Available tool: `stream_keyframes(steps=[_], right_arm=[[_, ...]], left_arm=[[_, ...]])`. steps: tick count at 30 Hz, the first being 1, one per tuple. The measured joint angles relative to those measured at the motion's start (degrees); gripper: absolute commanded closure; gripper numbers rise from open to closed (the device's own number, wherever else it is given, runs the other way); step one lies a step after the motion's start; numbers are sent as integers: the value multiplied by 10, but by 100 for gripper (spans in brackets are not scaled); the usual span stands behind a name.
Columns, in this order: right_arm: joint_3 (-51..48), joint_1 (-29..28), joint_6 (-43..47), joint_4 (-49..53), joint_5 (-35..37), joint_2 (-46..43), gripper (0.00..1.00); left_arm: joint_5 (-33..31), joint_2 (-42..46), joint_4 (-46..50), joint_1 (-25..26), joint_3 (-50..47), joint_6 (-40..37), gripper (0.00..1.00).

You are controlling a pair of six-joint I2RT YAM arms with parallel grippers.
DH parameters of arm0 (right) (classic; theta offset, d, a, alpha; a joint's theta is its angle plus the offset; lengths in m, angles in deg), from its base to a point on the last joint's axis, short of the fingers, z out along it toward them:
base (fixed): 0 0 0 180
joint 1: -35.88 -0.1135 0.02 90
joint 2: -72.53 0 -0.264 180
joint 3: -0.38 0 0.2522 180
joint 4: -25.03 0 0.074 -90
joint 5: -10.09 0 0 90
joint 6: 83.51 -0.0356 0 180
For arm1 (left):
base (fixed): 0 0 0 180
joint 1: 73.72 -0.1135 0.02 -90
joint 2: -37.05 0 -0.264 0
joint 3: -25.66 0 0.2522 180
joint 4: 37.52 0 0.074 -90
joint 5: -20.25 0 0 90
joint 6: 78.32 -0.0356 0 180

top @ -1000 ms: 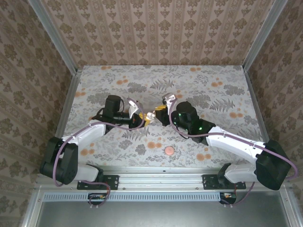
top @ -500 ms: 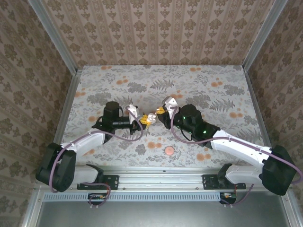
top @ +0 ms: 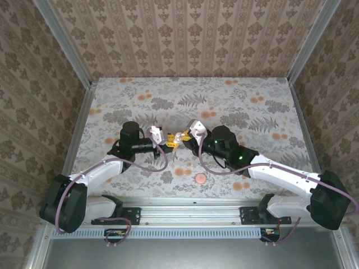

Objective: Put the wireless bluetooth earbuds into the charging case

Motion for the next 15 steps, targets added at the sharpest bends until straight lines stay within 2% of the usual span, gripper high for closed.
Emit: stream_keyframes(steps=[15], right_arm=[[0,-5,38,0,-1,10,83]], left_arm=[[0,4,0,0,0,-8,100]])
